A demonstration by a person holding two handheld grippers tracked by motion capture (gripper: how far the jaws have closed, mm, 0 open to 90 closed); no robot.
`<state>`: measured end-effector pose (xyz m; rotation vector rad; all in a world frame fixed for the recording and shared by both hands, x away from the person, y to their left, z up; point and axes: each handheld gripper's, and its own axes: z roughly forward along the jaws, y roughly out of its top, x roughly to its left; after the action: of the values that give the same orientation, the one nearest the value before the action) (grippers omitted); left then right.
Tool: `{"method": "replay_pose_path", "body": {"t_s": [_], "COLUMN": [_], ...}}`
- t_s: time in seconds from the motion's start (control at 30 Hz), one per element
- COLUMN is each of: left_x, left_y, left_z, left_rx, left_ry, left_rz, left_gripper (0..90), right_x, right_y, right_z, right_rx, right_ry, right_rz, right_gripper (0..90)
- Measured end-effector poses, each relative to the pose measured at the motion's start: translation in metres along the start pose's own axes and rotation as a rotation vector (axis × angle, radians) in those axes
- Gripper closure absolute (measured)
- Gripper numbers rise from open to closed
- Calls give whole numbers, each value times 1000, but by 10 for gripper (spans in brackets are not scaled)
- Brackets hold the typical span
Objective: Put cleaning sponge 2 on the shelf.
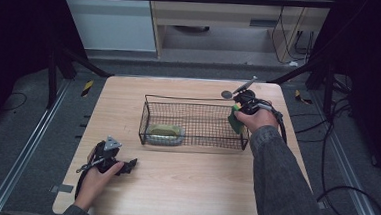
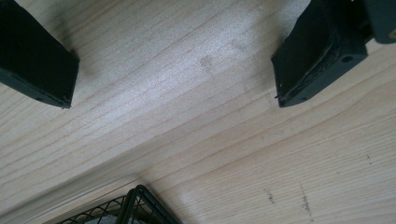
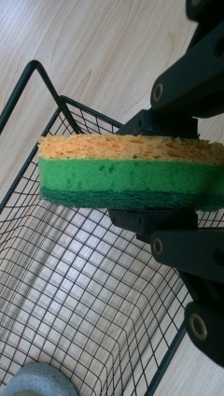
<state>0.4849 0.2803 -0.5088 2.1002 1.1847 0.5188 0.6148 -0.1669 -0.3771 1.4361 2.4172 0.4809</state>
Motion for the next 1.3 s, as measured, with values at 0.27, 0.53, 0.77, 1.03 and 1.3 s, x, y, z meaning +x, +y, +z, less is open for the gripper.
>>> {"method": "replay_pose_path", "body": {"t_s": [0.27,0.53,0.77,1.03,1.3], "left_x": [0,0,0,0,0], "left_y": [0,0,0,0,0], "left_z": [0,0,0,0,0], "left_rx": [0,0,0,0,0], "left_ry": [0,0,0,-2,-2], "left_rz": [0,1,1,2,3], "left_gripper": [0,0,0,0,0], "right_x": [3,2,6,12,26], "right_y": [-1,-1,1,5,15], "right_z": [10,20,24,29,32], "right_rx": [7,20,28,37,34], "right_ry": [2,-2,-12,-8,12], "right_rz": [24,37,39,36,19], "right_gripper": [643,636,629,585,526]}}
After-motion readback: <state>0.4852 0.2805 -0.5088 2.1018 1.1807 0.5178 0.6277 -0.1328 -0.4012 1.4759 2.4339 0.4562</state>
